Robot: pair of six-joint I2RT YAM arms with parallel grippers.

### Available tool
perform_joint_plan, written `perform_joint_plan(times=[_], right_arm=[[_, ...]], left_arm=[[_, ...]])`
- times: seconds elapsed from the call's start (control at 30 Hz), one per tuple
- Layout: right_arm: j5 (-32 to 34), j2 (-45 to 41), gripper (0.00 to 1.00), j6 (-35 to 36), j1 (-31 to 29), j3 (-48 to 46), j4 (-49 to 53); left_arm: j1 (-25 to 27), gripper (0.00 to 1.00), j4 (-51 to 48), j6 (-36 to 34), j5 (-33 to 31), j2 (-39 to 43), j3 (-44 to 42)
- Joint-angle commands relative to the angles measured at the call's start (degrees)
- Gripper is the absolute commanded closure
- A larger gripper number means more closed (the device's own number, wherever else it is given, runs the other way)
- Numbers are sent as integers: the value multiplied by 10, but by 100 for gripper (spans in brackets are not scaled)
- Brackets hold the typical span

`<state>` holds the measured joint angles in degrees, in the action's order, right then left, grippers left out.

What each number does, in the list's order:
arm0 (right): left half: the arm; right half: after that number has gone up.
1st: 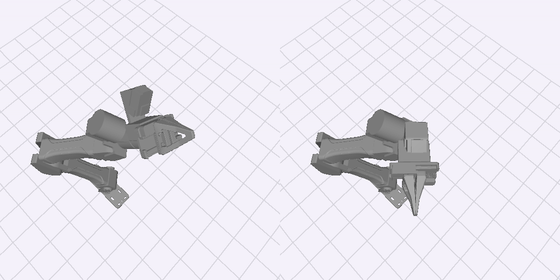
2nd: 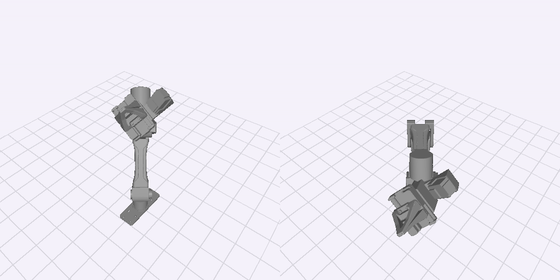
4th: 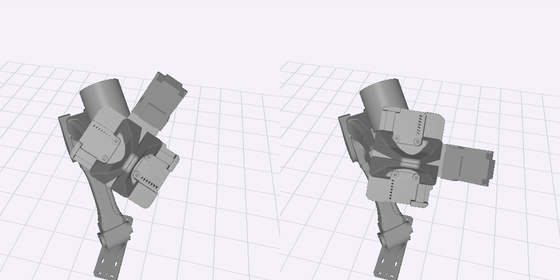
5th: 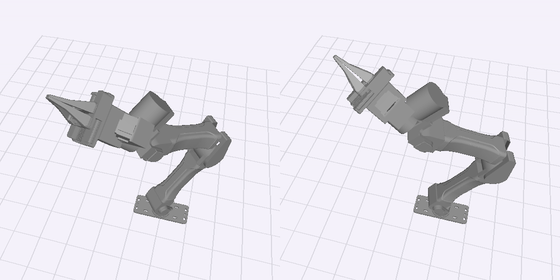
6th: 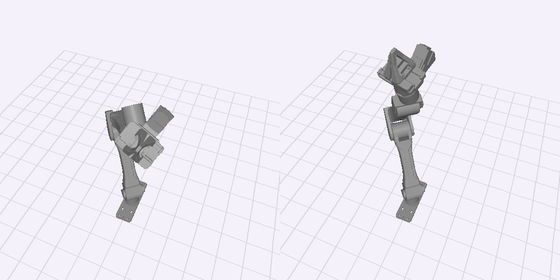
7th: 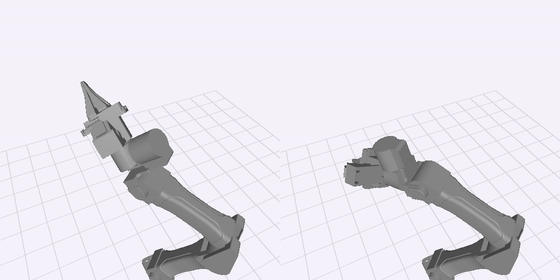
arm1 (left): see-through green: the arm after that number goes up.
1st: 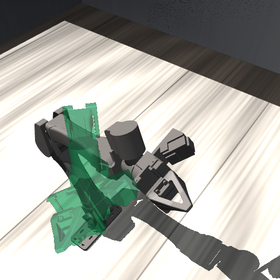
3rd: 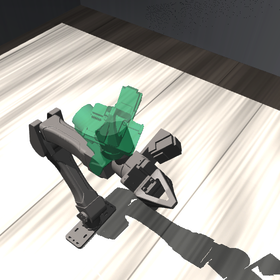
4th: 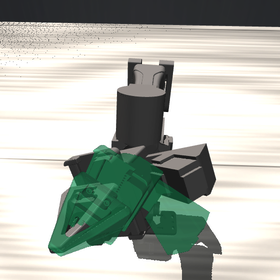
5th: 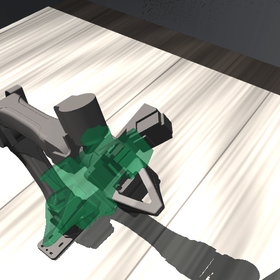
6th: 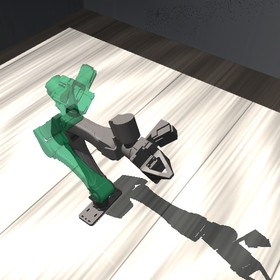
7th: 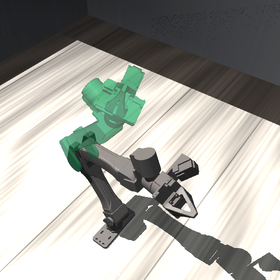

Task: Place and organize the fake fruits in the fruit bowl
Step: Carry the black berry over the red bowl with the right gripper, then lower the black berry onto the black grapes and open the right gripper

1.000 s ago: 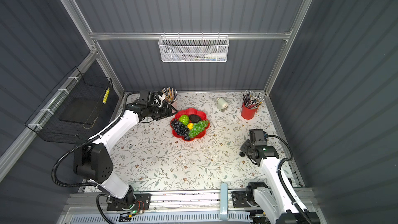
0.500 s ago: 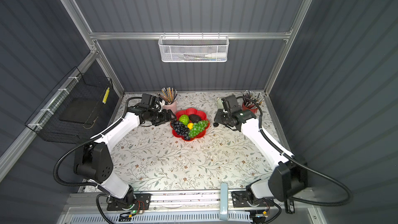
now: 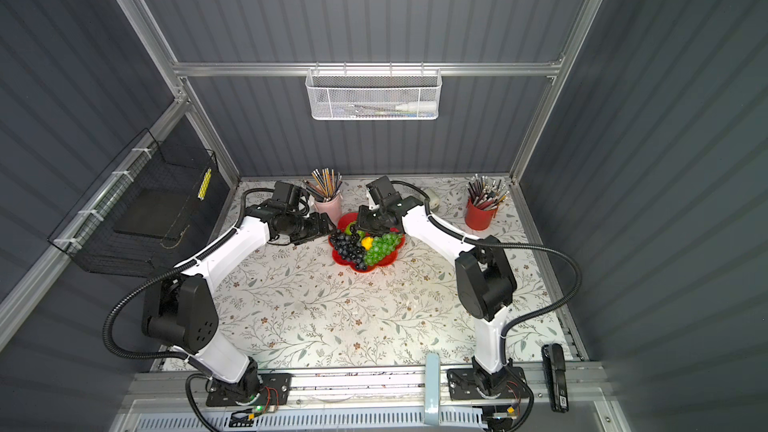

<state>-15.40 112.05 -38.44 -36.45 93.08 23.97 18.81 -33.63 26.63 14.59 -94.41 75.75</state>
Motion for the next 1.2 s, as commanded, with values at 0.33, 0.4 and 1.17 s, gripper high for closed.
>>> perform_joint_plan(times=[0.33, 0.4, 1.17], right_arm=[[26, 47, 100, -17, -8, -10, -47], [32, 50, 100, -23, -5, -15, -47], [70, 7, 98, -22, 10, -89, -54]], left_arm=[[4, 18, -11, 3, -4, -4, 13], [4, 18, -11, 3, -6, -3, 12], [4, 18, -2, 6, 1, -20, 22]])
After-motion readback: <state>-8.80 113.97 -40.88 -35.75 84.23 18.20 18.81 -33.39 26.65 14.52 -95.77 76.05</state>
